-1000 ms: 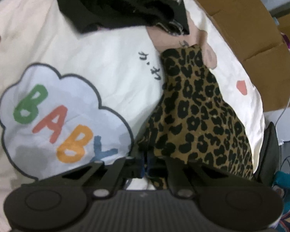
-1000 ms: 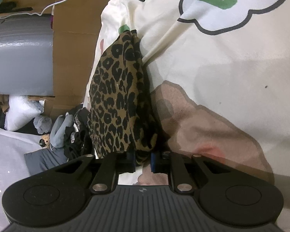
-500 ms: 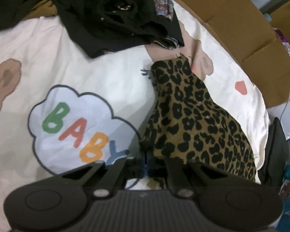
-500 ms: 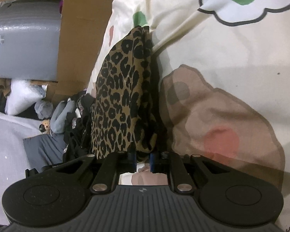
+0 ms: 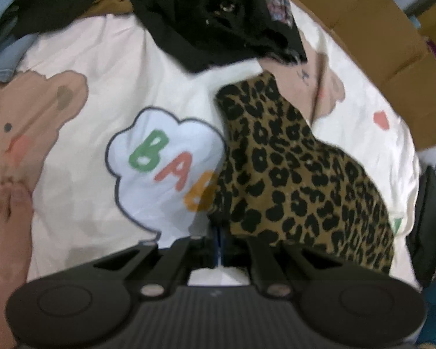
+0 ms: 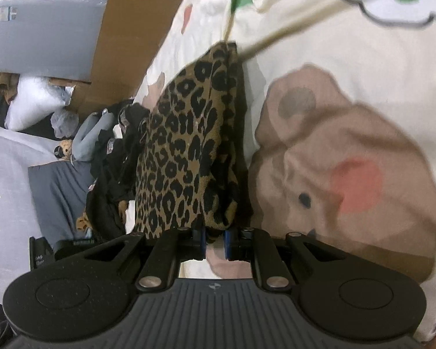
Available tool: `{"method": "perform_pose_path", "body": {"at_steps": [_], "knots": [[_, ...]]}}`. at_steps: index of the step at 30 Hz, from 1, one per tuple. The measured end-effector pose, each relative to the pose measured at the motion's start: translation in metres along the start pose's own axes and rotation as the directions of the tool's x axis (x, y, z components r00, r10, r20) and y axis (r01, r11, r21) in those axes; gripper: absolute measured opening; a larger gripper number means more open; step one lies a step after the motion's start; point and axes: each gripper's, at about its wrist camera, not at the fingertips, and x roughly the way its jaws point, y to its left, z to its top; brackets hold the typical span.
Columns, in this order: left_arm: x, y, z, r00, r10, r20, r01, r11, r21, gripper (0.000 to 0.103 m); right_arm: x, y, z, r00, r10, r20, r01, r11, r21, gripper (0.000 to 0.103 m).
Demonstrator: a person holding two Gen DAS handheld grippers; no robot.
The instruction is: Fold clothes
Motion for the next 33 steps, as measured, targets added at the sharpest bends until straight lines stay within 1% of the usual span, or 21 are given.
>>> {"method": "perform_pose_path", "body": {"at_steps": [3,6,8,11,13,16,21,22,24,26,28,30,33], "knots": [[0.006,-0.008,-0.011,1.0,0.009,-0.029,-0.009,1.0,0.013,0.001,-0.011,0.004,0.01,0.999,-0.018,0.052,0.018,1.0,-0.01,0.009],[0.009,-0.016,-0.027,0.999,0.009,-0.052,-0.01,1.0,-0.01,0.001,-0.022,0.007,0.022,0.994,-0.025,0.105,0.026,1.0,-0.009,0.008],[0.009,-0.019,-0.039,0.998,-0.003,-0.065,0.001,1.0,-0.029,0.001,-0.027,0.01,0.032,0.989,-0.03,0.145,0.032,0.999,-0.006,0.008],[0.008,-0.03,-0.056,0.995,-0.022,-0.099,0.021,1.0,-0.015,0.002,-0.034,0.01,0.046,0.979,-0.038,0.201,0.037,0.999,0.01,0.007],[0.007,-0.037,-0.068,0.992,-0.034,-0.119,0.035,0.999,0.004,0.002,-0.036,0.011,0.054,0.974,-0.047,0.222,0.045,0.999,0.011,0.007],[0.007,-0.043,-0.08,0.987,-0.06,-0.151,0.059,0.998,-0.011,0.002,-0.039,0.014,0.065,0.968,-0.052,0.245,0.053,0.999,0.001,0.007],[0.011,-0.057,-0.084,0.979,-0.086,-0.187,0.091,0.996,0.017,0.003,-0.042,0.017,0.082,0.96,-0.057,0.276,0.059,0.998,0.0,0.007],[0.011,-0.061,-0.085,0.977,-0.088,-0.195,0.096,0.995,0.032,0.003,-0.043,0.017,0.085,0.958,-0.06,0.279,0.062,0.998,0.003,0.007],[0.008,-0.074,-0.087,0.977,-0.071,-0.203,0.099,0.987,0.13,0.006,-0.043,0.016,0.09,0.956,-0.066,0.287,0.066,0.998,0.009,0.007],[0.005,-0.087,-0.089,0.976,-0.026,-0.214,0.073,0.973,0.218,0.01,-0.044,0.016,0.096,0.953,-0.072,0.293,0.072,0.997,0.013,0.007],[0.001,-0.1,-0.091,0.975,0.019,-0.221,0.05,0.952,0.303,0.01,-0.044,0.017,0.103,0.952,-0.076,0.297,0.076,0.997,0.012,0.007],[-0.004,-0.114,-0.087,0.974,0.009,-0.227,0.072,0.936,0.346,0.01,-0.045,0.018,0.109,0.951,-0.08,0.3,0.081,0.997,0.011,0.007],[-0.012,-0.139,-0.08,0.974,0.015,-0.224,0.088,0.894,0.44,0.017,-0.044,0.017,0.12,0.951,-0.095,0.293,0.094,0.995,0.018,0.007]]}}
